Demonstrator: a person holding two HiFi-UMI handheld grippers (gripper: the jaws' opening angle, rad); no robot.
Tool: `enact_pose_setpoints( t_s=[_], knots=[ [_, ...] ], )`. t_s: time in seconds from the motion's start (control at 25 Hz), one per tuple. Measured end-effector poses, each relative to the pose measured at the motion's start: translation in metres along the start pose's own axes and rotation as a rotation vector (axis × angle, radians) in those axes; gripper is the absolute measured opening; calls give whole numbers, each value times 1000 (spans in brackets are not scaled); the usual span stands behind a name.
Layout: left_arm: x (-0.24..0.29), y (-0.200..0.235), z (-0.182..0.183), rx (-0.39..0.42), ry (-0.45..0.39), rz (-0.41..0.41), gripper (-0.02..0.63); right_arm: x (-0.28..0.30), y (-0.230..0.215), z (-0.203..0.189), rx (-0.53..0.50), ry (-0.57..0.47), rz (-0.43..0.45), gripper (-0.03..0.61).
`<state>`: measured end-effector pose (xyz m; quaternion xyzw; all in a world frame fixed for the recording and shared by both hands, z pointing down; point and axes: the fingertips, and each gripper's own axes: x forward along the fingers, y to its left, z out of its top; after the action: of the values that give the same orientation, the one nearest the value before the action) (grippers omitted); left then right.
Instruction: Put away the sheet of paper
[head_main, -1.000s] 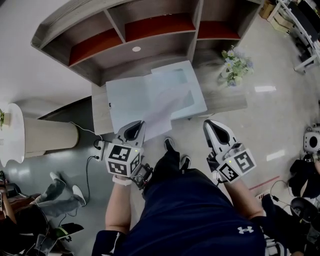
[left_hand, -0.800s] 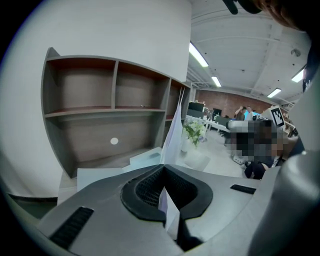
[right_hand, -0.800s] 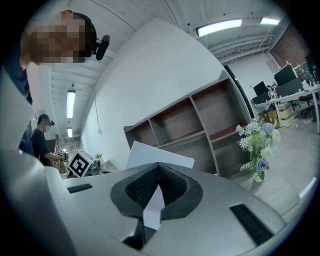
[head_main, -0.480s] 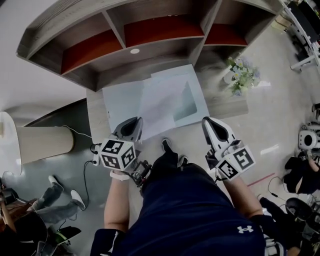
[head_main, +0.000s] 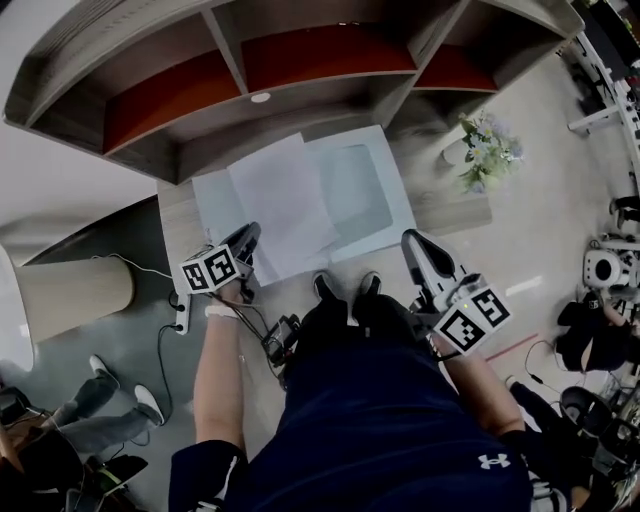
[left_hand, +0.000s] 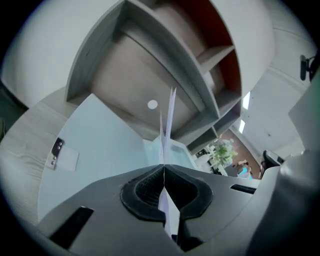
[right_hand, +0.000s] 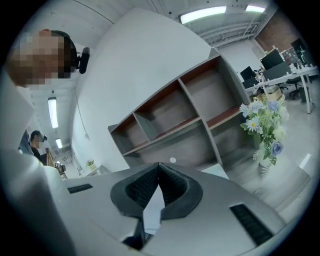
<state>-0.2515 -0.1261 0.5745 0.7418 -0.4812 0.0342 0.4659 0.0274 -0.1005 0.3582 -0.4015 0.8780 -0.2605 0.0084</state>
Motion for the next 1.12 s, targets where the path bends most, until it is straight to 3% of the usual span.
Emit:
enact_pose_setpoints(
  t_s=[0.12,0.28,0.64,0.88,1.12],
  knots=[
    [10,30,-4,-91,-12,26,14,4,-8,-4,4,15,-7,6],
    [15,49,-14,-146,-12,80,14,7,-18,-12,27,38,-1,6],
    [19,46,-38,-319,-117,77,14,18,-31,-11,58,66,43,6],
    [26,43,-65,-219,69,87,14,17,-41,-16,74,86,46,6],
    [29,45,-63,-158,181,56,15,21,-46,-19,93,103,49,6]
  ],
)
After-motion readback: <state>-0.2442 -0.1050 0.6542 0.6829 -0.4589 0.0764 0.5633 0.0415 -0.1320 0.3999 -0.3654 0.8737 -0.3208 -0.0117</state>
